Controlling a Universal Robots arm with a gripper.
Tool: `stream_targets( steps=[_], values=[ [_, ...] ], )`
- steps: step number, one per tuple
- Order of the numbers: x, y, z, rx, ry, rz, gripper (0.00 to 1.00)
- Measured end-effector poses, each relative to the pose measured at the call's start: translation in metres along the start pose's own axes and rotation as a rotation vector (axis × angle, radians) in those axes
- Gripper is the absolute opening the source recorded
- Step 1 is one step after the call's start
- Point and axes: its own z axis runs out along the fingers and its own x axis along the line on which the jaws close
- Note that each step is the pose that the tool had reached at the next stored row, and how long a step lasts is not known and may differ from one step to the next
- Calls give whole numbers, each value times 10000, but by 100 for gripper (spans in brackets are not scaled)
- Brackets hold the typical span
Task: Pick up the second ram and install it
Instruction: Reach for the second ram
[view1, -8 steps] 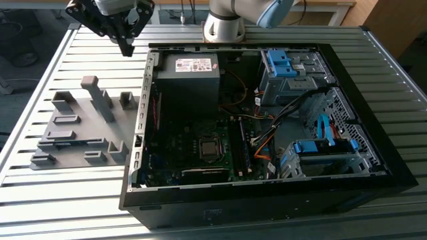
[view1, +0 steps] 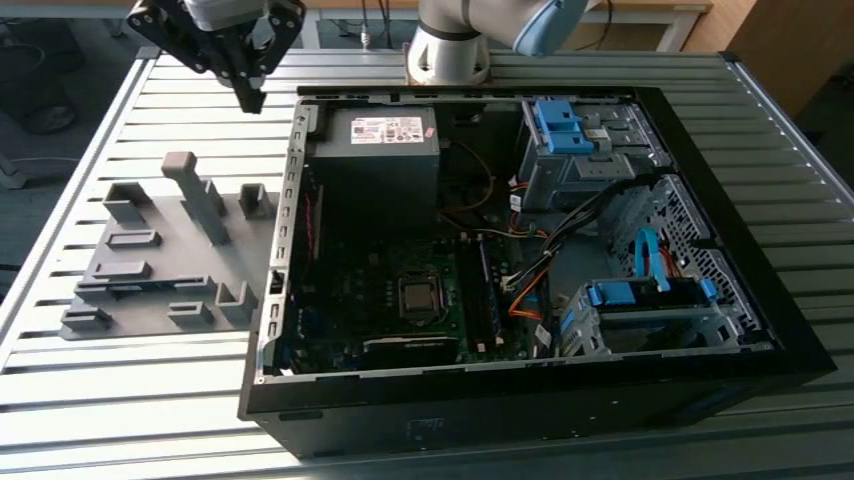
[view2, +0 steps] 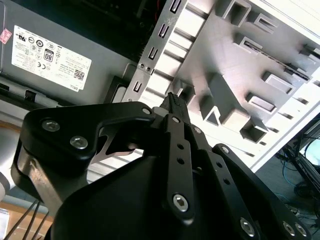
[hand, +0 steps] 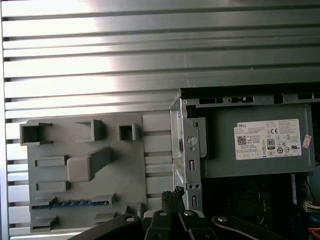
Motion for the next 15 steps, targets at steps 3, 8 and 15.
stream_targets(
  steps=[3, 8, 15],
  values=[
    [10, -1, 0, 0, 0, 1, 11],
    [27, -2, -1, 1, 0, 0, 11],
    [51, -4, -1, 0, 0, 0, 11]
  ],
)
